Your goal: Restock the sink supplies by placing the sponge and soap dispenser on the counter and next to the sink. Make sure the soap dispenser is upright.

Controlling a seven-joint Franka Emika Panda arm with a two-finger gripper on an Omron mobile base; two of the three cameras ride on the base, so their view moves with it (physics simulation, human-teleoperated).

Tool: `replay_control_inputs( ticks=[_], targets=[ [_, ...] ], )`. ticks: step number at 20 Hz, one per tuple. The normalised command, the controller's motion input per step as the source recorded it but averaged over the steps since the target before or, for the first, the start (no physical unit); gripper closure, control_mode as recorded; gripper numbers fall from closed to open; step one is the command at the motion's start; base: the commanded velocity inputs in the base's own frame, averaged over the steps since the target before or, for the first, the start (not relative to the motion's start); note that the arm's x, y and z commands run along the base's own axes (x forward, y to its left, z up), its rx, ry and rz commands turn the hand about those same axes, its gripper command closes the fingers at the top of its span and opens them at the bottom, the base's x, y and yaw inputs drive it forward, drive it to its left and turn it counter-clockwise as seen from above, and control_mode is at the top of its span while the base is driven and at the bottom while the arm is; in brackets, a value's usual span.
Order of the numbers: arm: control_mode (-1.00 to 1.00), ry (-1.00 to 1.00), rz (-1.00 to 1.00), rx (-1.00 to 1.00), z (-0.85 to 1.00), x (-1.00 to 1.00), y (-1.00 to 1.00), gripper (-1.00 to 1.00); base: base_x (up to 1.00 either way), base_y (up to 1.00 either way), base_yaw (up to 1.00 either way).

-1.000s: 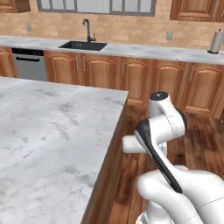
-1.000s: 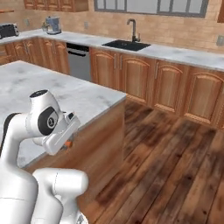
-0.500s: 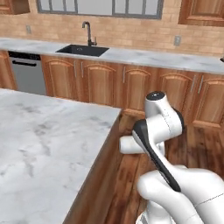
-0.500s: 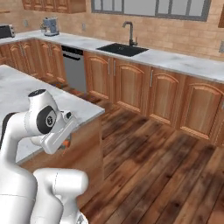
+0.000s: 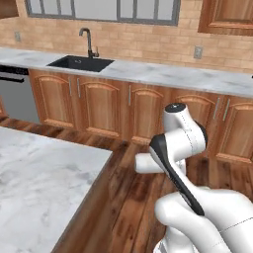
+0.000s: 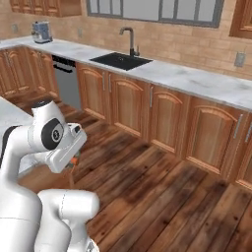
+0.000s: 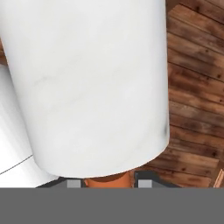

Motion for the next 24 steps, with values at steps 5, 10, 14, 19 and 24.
replay_control_inputs(
  ticks=[5, 10, 14, 19, 24],
  targets=[
    [1.00, 0.00, 0.00, 0.00, 0.00, 0.00, 0.00, 1.00, 1.00, -1.00, 0.02],
    [1.00, 0.00, 0.00, 0.00, 0.00, 0.00, 0.00, 1.00, 1.00, -1.00, 0.00],
    [1.00, 0.00, 0.00, 0.00, 0.00, 0.00, 0.00, 1.00, 1.00, -0.92, 0.00],
    [1.00, 0.00, 0.00, 0.00, 0.00, 0.00, 0.00, 1.00, 1.00, -0.50, -0.09],
    [1.00, 0.00, 0.00, 0.00, 0.00, 0.00, 0.00, 1.00, 1.00, 0.03, -0.22]
  ],
)
